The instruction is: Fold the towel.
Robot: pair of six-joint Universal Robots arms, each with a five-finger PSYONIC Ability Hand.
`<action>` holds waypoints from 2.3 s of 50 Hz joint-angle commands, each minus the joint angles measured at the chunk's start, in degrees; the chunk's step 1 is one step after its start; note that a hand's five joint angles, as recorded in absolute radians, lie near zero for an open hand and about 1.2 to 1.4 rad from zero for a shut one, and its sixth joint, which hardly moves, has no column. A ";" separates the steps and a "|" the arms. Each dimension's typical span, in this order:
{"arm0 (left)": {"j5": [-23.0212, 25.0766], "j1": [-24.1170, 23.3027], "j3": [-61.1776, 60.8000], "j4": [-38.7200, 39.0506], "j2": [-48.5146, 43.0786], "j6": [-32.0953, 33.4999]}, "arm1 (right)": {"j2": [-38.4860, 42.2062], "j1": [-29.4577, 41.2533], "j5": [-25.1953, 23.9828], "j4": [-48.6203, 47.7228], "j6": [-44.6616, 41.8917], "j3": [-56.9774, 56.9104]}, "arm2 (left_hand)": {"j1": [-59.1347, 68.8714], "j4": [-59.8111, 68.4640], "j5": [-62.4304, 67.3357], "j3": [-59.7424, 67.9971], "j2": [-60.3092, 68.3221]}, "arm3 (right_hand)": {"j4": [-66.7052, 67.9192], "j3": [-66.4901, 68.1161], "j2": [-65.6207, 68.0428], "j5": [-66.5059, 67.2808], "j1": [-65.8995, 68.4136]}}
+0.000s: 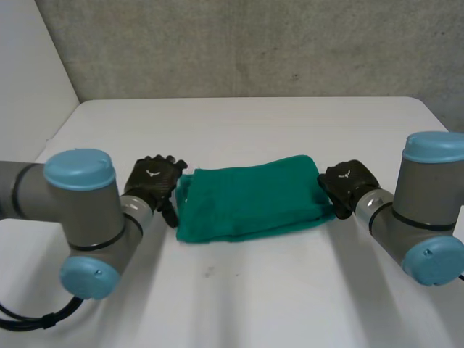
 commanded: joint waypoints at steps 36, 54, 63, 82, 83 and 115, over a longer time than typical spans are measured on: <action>0.27 1.45 -8.34 2.37 9.63 -0.63 | 2.13 2.84 -0.81 -0.49 6.50 -9.97 | -1.16 -1.52 -2.64 -1.98 -1.45 | 11.90 12.28 12.59 13.96 23.98; 0.18 5.23 -8.78 2.72 16.84 -6.60 | 16.45 31.15 -3.36 6.37 -2.47 -27.92 | -1.00 -1.35 -2.47 -1.82 -1.28 | -5.73 -5.35 -5.04 -3.67 6.35; 0.54 2.69 -2.64 2.37 13.52 -8.71 | 8.56 22.12 5.00 2.68 10.41 -25.47 | -0.50 -0.85 -1.97 -1.31 -0.78 | -58.10 -57.72 -57.41 -56.04 -46.02; -6.75 -4.35 7.75 -7.73 -5.83 -11.70 | 21.20 15.68 -2.30 18.14 21.61 -35.12 | 1.36 1.00 -0.11 0.54 1.07 | -58.10 -57.72 -57.41 -56.04 -46.02; -8.32 -3.91 7.66 -8.00 -5.83 -11.53 | 21.64 15.50 -2.30 18.93 21.44 -35.91 | 1.03 0.67 -0.45 0.21 0.74 | -58.10 -57.72 -57.41 -56.04 -46.02; 0.88 9.45 15.13 -22.32 27.82 -18.56 | -16.59 2.58 12.73 10.67 24.87 -21.42 | -0.15 -0.51 -1.63 -0.97 -0.44 | -58.10 -57.72 -57.41 -56.04 -46.02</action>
